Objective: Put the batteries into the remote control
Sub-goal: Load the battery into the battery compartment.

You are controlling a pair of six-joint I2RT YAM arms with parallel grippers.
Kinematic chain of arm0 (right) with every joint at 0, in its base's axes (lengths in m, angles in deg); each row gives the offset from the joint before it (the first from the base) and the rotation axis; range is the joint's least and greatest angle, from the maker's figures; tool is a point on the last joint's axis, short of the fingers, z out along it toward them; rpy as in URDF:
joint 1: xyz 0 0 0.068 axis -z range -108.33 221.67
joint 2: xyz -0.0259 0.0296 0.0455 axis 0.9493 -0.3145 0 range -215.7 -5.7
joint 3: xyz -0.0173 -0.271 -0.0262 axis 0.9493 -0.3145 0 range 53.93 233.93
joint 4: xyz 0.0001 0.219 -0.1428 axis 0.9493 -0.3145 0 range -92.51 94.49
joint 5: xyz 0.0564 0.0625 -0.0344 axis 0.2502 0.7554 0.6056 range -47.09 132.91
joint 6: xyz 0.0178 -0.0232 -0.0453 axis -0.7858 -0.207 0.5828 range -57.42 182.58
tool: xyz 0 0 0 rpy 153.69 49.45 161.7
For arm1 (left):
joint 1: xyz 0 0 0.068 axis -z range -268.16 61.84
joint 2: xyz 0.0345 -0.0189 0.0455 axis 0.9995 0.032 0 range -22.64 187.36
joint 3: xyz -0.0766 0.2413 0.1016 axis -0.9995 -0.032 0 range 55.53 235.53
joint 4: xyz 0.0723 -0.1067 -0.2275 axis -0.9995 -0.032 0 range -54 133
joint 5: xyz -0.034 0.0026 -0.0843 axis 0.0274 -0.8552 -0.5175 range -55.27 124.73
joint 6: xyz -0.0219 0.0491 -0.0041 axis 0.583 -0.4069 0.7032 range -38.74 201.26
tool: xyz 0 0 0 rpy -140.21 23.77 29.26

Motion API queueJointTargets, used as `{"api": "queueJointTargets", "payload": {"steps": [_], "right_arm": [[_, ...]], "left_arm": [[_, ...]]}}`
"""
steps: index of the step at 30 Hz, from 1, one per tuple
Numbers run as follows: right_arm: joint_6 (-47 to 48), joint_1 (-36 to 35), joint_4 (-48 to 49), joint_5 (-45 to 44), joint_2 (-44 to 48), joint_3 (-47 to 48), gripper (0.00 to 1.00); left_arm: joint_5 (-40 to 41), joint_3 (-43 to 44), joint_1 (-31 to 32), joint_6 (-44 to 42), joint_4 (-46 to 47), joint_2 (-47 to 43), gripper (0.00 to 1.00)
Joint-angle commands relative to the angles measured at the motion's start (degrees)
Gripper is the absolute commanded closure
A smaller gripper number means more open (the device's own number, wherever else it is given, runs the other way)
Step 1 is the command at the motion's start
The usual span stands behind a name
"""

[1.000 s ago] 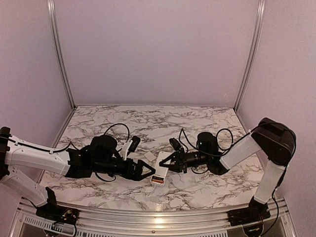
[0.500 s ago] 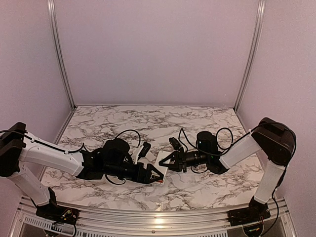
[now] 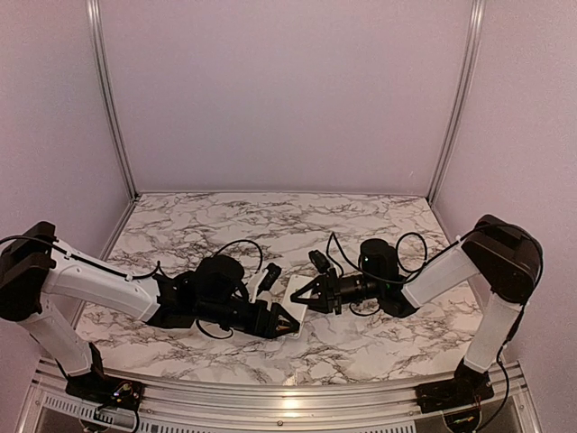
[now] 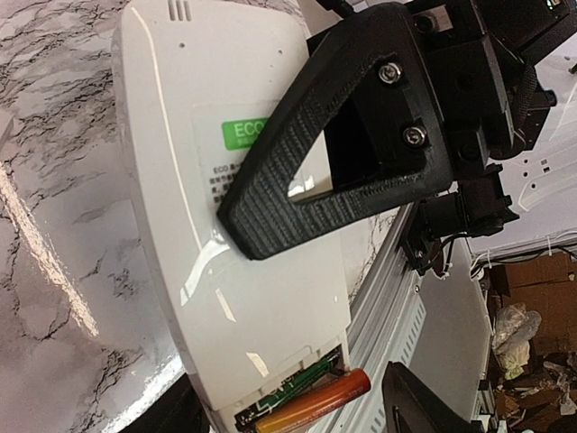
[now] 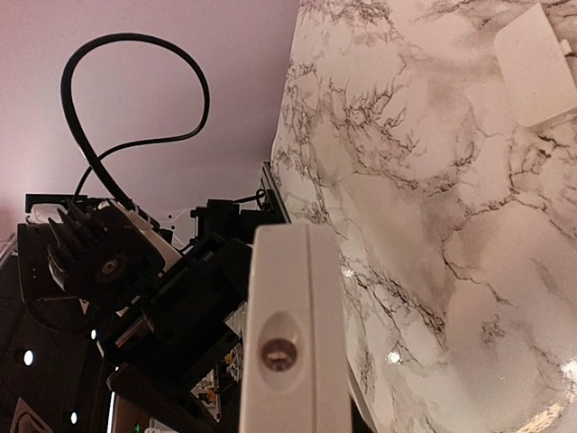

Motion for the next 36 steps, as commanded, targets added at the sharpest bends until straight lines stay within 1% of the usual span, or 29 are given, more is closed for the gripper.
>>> {"api": "queueJointTargets", "payload": {"steps": [1,5,7,15,22,26,29,31,33,36], "right_arm": [[-0.3,0.3,0.8,-1.0,1.6,1.2,1.00],[-0.3,0.3,0.8,-1.0,1.8,1.1,1.00],[-0.2,0.3,0.9,-1.0,1.8,1.0,1.00],[-1.3,0.3,3.0,-0.1,1.8,0.8,1.00],[-4.8,0.3,9.4,1.3,1.8,0.1,1.00],[-7.2,0.3,13.7,1.9,1.8,-0.4,1.00],[-7.7,0.3,14.7,2.1,2.0,-0.4,1.00],[-7.5,0.3,14.5,2.2,2.4,-0.4,1.00],[-7.4,0.3,14.2,2.3,2.6,-0.5,1.00],[-7.3,0.3,14.2,2.4,2.7,-0.6,1.00]], "left_arm": [[-1.6,2.5,0.8,-1.1,0.1,1.3,0.33],[-1.4,3.4,1.2,-1.8,-1.0,2.0,0.33],[-1.4,3.2,1.2,-1.9,-1.0,1.8,0.35],[-1.6,2.3,1.2,-1.9,-0.7,1.3,0.53],[-3.8,0.0,0.6,-0.5,3.3,0.9,0.69],[-5.4,-1.8,-0.1,0.5,6.4,0.3,0.69],[-6.3,-2.3,-0.3,0.6,7.6,0.0,0.62],[-7.0,-3.0,-0.4,1.3,9.3,-0.4,0.59],[-7.7,-4.1,-0.9,2.6,11.8,-0.8,0.59],[-8.4,-5.4,-1.7,3.7,13.7,-1.3,0.63]]}}
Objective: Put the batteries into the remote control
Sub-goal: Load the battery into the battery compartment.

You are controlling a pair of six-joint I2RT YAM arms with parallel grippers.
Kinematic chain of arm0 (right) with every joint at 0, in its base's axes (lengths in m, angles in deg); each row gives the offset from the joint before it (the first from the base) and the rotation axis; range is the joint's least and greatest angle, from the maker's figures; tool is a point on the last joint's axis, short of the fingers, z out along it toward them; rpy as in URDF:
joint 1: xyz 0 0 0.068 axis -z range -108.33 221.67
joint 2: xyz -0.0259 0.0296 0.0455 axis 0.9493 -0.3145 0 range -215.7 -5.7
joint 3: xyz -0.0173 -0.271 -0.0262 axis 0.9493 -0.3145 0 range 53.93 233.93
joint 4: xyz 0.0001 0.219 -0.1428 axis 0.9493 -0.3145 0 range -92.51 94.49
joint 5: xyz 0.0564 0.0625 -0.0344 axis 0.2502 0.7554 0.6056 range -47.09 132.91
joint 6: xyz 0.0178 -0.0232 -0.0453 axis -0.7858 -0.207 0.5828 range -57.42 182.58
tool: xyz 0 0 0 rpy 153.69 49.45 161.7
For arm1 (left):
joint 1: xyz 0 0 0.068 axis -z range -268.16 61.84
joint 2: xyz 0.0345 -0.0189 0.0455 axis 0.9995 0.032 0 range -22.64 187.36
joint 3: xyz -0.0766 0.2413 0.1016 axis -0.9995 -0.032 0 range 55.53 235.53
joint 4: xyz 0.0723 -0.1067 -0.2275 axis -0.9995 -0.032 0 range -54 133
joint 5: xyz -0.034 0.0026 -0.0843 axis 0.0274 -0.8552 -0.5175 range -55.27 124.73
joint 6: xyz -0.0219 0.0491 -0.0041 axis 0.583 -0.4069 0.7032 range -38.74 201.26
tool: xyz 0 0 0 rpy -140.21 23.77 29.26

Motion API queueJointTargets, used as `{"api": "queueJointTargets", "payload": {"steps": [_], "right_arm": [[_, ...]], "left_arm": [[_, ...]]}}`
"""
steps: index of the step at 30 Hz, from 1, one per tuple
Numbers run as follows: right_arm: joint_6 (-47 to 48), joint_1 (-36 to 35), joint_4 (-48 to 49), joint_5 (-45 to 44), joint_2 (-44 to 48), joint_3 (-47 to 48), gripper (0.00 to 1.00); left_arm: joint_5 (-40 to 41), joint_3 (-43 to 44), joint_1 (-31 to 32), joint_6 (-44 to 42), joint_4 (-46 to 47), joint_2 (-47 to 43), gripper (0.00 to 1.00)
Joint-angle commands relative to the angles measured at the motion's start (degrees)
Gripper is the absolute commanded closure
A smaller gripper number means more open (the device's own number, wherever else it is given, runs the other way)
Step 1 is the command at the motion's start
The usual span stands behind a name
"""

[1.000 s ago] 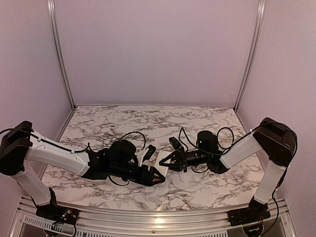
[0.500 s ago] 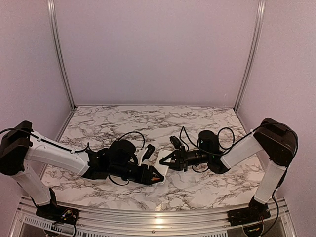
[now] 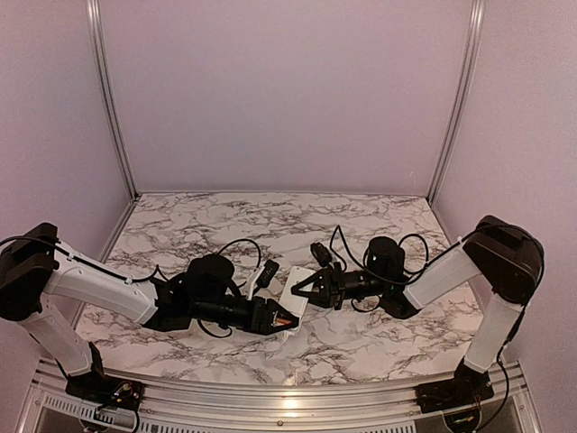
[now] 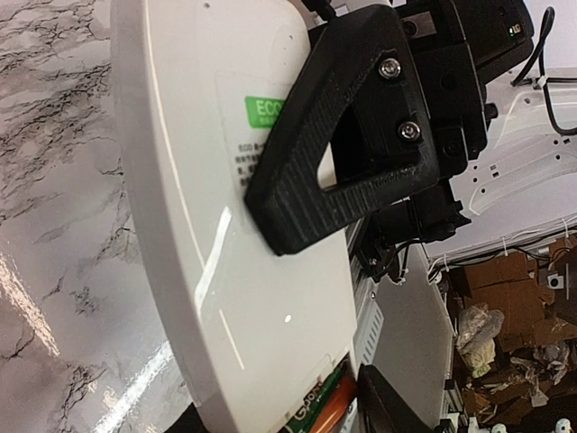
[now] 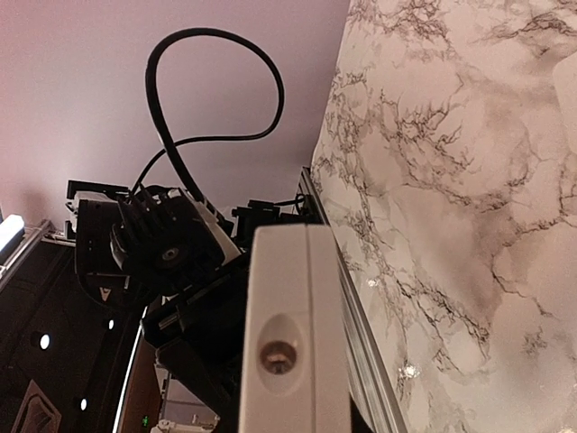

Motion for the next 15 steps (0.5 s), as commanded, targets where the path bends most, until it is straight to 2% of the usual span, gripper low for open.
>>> {"api": "queueJointTargets", "payload": {"steps": [1,8,15], "right_arm": [[-1.5,0.2,4.4,0.6,2.2,0.6,1.00],[-1.5,0.2,4.3,0.8,2.8,1.0,1.00],[-1.0,0.2,3.0,0.9,3.0,1.1,1.00]], "left_arm": [[-3.9,-2.6,-0.5,0.9,4.2,-1.5,0.65],[-5.4,-4.4,-1.7,3.1,7.6,-1.1,0.74],[-0.8,-1.1,-1.8,-2.0,-3.0,-1.6,0.79]]}}
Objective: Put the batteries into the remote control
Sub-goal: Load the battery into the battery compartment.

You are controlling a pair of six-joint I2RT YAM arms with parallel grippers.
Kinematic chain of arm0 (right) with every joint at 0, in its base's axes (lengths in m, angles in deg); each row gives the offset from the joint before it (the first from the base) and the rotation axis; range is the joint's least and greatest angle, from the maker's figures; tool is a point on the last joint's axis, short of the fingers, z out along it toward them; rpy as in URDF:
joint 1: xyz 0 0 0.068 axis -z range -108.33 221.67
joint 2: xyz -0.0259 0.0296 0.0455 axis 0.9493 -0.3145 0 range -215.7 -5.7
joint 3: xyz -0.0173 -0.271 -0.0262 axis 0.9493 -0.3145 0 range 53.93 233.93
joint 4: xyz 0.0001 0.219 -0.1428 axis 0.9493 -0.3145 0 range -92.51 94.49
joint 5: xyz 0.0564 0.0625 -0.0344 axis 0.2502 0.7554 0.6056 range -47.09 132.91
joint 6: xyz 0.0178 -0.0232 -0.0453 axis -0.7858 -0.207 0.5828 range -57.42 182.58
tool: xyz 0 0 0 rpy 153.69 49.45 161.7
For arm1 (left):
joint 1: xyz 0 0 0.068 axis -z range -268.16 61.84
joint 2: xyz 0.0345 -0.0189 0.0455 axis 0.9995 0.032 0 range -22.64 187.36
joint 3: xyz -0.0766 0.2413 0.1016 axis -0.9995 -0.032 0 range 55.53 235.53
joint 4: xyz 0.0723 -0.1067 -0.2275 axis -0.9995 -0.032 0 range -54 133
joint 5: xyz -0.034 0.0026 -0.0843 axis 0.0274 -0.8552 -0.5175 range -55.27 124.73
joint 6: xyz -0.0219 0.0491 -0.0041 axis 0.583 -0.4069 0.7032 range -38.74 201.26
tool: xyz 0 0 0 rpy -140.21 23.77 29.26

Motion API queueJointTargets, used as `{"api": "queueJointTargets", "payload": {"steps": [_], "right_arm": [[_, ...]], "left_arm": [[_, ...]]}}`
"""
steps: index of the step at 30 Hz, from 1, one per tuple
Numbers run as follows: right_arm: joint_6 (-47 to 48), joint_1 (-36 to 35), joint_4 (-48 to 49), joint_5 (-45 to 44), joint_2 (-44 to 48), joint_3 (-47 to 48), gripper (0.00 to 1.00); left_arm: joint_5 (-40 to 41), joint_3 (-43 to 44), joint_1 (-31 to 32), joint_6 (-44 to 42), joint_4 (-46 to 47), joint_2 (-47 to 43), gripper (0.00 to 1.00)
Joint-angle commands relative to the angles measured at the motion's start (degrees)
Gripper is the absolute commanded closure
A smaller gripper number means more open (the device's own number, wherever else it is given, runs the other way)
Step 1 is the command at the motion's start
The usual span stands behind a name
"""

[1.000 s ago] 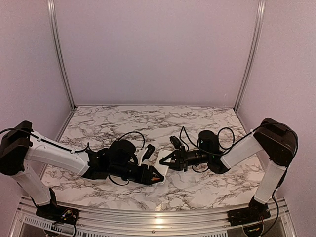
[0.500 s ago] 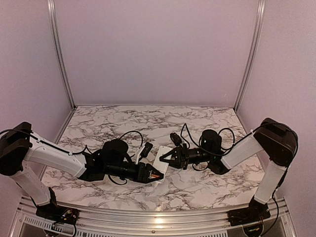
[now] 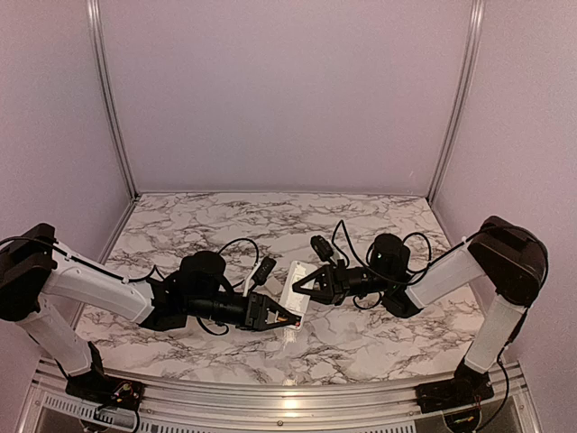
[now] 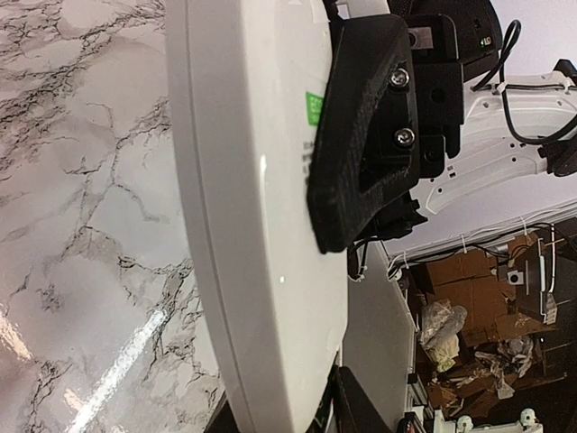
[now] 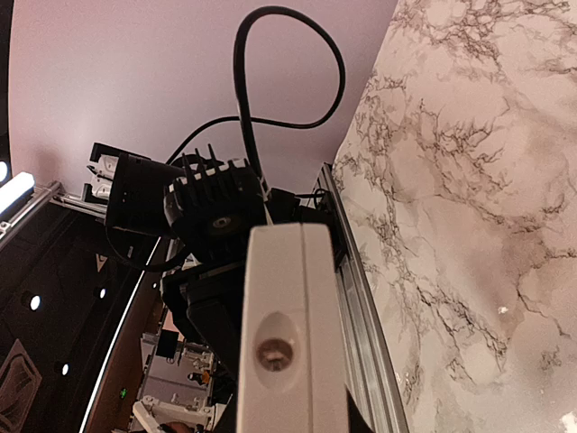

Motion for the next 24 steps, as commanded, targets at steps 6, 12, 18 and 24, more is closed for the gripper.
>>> {"api": "queueJointTargets", "payload": {"steps": [6,12,18,24], "right_arm": [[-1.2,0.2,-3.7,-1.1,2.1,1.7,1.00],[-1.0,0.2,-3.7,-0.7,2.2,1.1,1.00],[-1.1,0.2,-3.3,-0.5,2.2,0.9,1.00],[-1.4,0.2,-2.8,-0.5,2.2,0.7,1.00]], "left_arm": [[9.6,5.2,-0.1,-12.4,-21.1,-0.5,0.70],[7.1,4.6,-1.5,-11.2,-19.0,-1.7,0.65],[4.1,1.8,-3.4,-7.9,-14.6,-2.2,0.57],[3.2,0.4,-4.3,-6.2,-12.7,-2.3,0.63]]}}
